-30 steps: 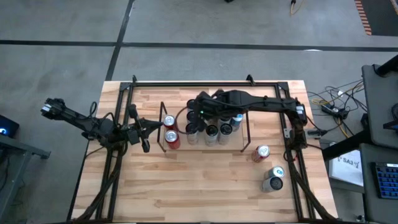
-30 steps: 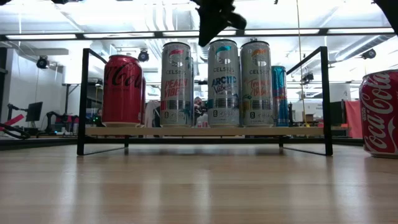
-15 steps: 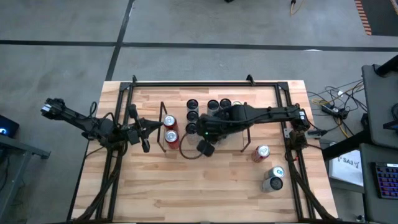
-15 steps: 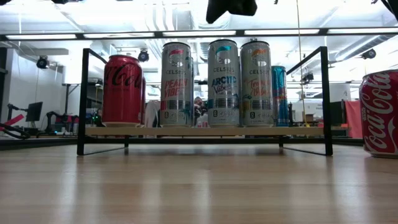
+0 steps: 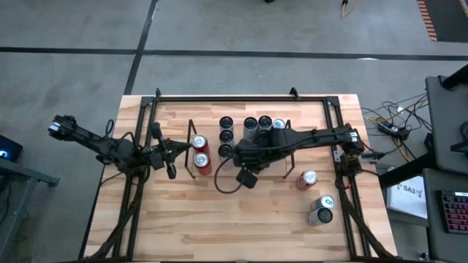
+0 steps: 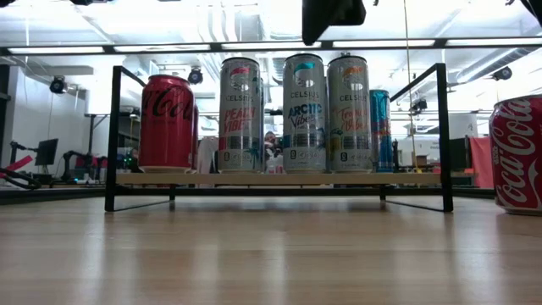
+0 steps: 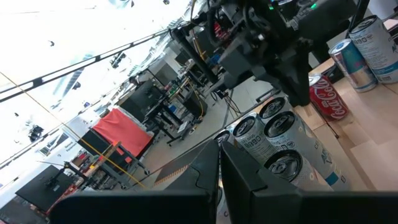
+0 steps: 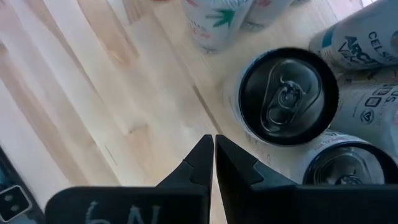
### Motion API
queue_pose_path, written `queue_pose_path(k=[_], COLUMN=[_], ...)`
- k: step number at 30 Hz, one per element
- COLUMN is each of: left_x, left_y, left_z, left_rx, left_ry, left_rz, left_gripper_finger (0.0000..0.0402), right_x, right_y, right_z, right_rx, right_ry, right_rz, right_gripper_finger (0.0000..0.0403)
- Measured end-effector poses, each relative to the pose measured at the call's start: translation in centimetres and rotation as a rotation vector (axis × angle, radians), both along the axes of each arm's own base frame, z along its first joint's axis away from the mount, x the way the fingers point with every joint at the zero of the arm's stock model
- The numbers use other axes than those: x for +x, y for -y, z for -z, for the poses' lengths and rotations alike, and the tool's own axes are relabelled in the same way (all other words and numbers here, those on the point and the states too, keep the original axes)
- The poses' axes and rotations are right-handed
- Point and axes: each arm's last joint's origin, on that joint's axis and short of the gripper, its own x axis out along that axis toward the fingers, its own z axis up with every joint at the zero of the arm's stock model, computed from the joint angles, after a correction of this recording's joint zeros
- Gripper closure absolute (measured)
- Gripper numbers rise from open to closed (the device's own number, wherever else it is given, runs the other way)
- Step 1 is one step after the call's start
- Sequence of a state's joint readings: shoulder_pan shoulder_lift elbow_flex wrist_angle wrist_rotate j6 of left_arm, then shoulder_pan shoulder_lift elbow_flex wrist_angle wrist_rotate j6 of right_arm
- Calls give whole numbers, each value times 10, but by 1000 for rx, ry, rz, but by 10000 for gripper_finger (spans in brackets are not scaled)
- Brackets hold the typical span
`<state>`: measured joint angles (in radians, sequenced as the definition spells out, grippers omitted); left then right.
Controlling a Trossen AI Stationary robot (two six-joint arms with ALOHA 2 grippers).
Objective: Place canned beverage on shelf
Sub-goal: Adjust the white and blue soda cans
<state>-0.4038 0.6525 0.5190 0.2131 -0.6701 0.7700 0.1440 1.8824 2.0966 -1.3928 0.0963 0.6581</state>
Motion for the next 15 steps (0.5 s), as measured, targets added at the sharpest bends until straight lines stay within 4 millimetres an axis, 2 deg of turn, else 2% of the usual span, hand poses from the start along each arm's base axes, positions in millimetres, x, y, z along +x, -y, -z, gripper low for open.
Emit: queue_pose_path(k=[7,15], left_x=[0,0], left_y=[0,0], left_z=[0,0], left_rx=[0,0], left_ry=[0,0], left_rz=[0,0], left_gripper_finger=[402,402], right_x=[2,4], right_y=[3,16], right_z=[14,15], right_rx=[-12,-44], right_ry=[-41,-29], right_rz=[-14,36], right_gripper_finger=[394,394])
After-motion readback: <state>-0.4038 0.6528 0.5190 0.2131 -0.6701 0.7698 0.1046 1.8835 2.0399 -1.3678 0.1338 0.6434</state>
